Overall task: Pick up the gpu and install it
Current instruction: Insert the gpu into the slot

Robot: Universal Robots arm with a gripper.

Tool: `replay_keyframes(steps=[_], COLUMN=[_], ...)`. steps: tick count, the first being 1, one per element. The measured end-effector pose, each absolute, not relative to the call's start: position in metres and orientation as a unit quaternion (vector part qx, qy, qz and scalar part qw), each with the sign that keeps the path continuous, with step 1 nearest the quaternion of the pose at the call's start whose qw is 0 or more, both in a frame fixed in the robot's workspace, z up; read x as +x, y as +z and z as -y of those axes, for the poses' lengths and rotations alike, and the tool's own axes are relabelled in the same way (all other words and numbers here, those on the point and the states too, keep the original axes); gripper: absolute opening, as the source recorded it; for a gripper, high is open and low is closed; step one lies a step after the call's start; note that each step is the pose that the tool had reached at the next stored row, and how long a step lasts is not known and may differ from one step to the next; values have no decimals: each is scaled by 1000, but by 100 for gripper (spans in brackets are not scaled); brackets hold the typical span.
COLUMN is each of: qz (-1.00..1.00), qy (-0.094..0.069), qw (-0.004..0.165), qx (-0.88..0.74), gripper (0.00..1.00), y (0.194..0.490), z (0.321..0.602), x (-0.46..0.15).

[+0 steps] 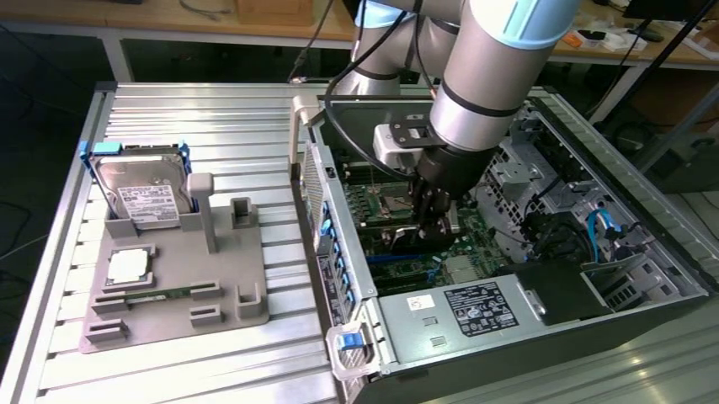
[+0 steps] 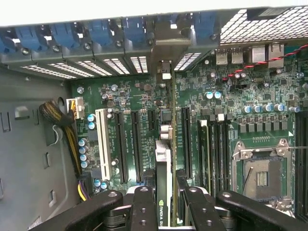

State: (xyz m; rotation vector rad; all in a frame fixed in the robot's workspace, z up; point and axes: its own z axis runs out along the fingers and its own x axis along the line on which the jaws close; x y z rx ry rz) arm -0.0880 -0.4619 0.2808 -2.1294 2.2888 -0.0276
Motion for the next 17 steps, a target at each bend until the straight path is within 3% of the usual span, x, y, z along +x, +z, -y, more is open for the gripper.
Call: replay_keyframes(steps=[17], qz=[-732], qy=[-7], qw=[10], qx=[-681], gripper=[27], y=[273], z=[462], x=[-90])
